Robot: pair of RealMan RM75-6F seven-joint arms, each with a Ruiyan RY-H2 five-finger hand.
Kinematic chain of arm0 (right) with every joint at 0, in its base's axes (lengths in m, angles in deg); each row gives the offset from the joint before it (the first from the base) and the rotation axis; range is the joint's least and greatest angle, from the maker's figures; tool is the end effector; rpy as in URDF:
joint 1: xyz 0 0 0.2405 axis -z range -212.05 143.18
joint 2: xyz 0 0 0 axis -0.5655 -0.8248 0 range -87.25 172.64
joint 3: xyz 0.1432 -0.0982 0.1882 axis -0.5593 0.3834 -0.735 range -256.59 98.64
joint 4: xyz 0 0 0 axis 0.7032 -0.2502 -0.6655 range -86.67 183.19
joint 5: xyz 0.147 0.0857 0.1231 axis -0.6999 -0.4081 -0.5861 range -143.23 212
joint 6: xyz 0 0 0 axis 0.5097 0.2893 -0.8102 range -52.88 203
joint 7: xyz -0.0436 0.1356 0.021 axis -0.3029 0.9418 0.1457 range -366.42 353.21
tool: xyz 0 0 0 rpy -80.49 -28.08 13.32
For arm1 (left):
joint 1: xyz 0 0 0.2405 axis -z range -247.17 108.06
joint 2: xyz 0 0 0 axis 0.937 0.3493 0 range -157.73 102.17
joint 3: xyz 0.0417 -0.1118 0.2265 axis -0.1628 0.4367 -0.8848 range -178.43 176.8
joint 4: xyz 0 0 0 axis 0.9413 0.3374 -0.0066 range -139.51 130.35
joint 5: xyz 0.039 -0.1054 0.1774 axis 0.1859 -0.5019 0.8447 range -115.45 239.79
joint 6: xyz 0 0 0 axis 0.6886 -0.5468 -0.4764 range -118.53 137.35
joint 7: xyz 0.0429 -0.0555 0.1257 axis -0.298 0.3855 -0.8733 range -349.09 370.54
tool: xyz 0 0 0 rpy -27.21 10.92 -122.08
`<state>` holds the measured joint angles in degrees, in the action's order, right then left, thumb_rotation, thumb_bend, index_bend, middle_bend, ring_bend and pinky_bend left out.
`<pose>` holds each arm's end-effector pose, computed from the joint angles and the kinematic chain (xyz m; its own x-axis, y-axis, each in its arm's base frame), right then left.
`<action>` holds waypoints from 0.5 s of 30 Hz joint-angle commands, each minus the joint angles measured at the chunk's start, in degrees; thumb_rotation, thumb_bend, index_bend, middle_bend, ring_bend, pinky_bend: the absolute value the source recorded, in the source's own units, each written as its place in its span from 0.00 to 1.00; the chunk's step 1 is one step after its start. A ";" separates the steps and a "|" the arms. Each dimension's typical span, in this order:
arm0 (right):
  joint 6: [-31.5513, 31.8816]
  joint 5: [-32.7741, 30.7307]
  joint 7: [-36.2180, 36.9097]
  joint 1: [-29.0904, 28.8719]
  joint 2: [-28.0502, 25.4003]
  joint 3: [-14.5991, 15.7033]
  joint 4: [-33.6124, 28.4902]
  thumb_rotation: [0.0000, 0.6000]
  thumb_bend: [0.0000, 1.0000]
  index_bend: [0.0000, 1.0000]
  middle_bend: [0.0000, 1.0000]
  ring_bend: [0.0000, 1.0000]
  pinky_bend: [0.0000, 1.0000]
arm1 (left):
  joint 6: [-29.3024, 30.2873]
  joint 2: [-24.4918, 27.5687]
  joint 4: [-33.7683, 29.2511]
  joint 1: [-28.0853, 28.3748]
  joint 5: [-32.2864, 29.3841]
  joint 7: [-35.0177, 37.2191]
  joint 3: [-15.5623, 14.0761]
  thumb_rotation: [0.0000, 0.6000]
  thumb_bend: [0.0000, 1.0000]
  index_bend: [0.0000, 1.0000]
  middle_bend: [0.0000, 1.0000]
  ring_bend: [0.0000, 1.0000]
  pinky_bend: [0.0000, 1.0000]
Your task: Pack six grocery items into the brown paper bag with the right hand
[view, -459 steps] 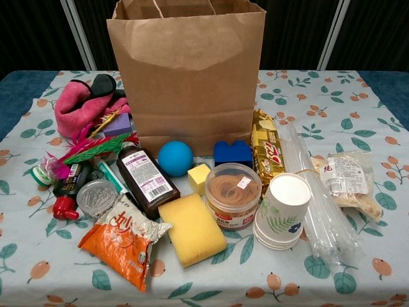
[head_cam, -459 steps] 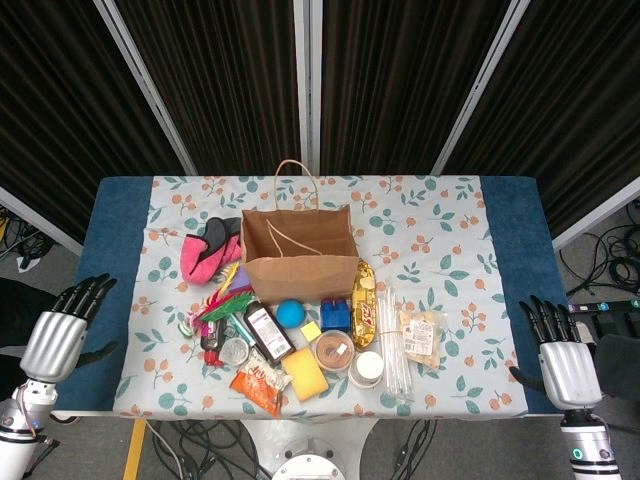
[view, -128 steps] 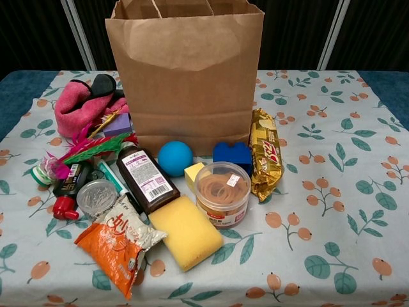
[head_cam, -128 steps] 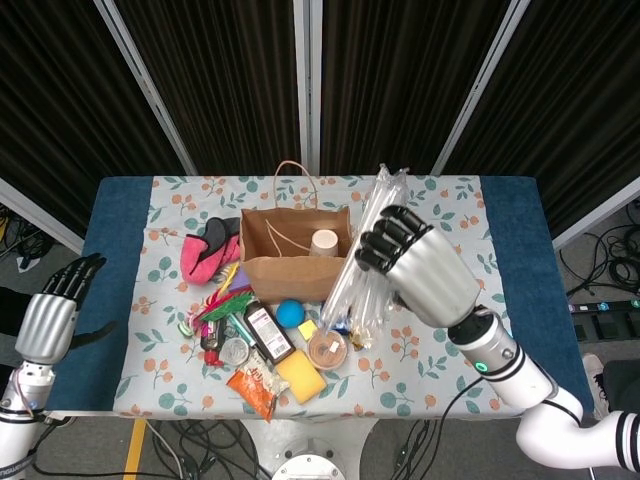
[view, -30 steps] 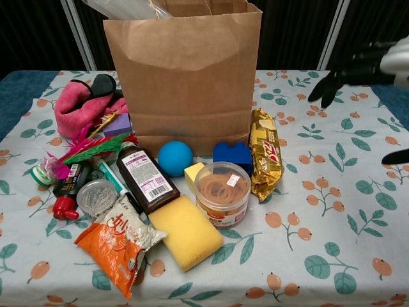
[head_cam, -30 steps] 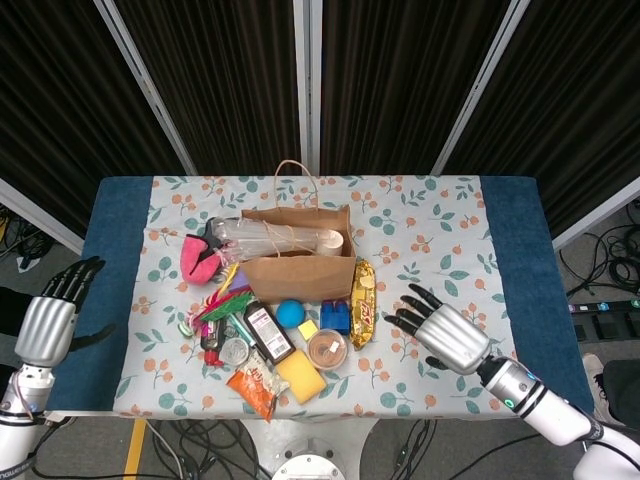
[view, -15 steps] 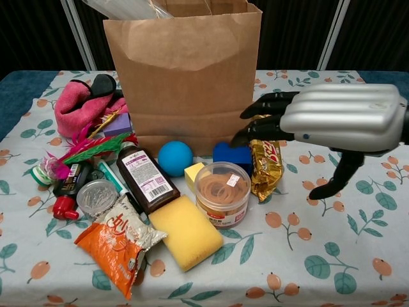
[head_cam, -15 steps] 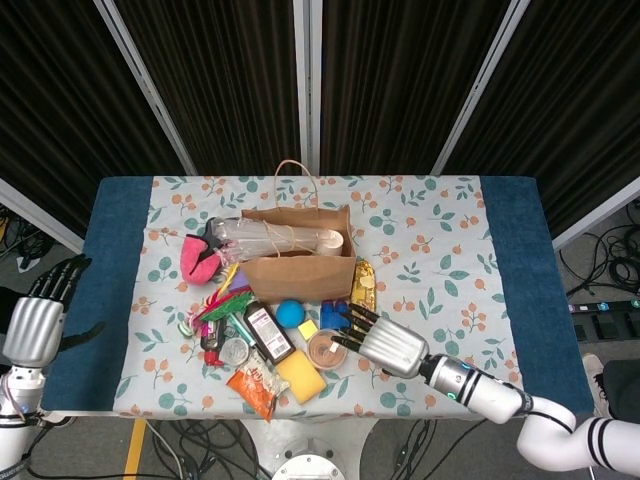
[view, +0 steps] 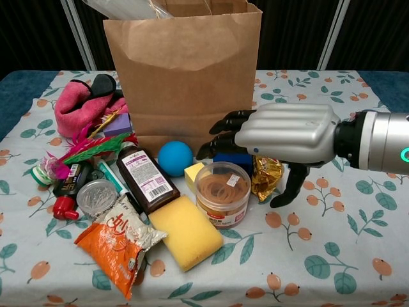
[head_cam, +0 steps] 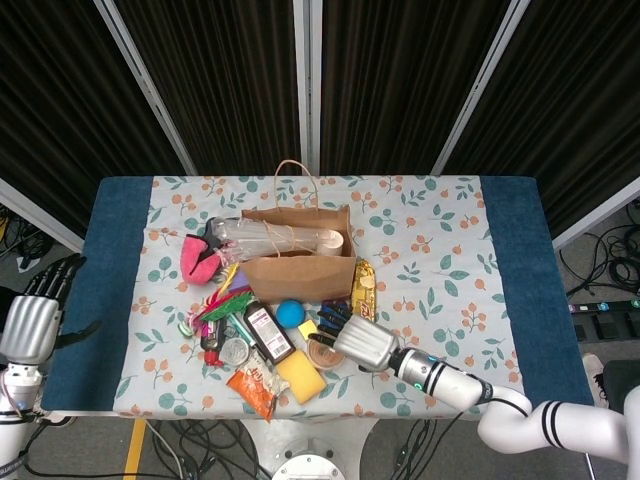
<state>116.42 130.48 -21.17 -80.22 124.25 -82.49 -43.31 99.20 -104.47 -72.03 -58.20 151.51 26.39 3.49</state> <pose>-0.1139 -0.2804 -0.0326 0.7533 -0.1644 0.6368 -0.4351 -0.8506 0.2952 -0.3328 0.2281 0.1408 0.3232 -0.1407 0.9358 0.9245 -0.1641 -0.3439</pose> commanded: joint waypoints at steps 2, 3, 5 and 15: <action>-1.03 -1.34 -0.42 -1.07 1.61 0.15 1.22 1.00 0.00 0.11 0.17 0.01 0.00 | -0.05 -0.22 0.76 -0.04 -0.17 0.65 0.09 1.00 0.14 0.15 0.20 0.15 0.23; -1.28 -1.66 -0.49 -1.41 2.08 0.16 1.55 1.00 0.00 0.11 0.18 0.01 0.00 | -0.09 -0.28 1.02 -0.06 -0.23 0.80 0.10 1.00 0.14 0.15 0.20 0.15 0.23; -1.77 -2.16 -0.65 -1.97 2.69 0.16 2.00 1.00 0.00 0.10 0.18 0.01 0.00 | -0.29 -0.41 1.35 -0.11 -0.47 1.05 0.13 1.00 0.14 0.15 0.20 0.15 0.23; -0.60 -3.15 -2.23 -3.05 5.44 0.89 3.93 1.00 0.01 0.25 0.27 0.13 0.01 | -0.36 -0.79 2.59 -0.38 -0.78 2.23 0.13 1.00 0.14 0.15 0.20 0.15 0.23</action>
<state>115.64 127.37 -23.21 -83.25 129.50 -81.74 -39.57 98.82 -105.25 -69.45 -58.57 150.73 28.63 3.62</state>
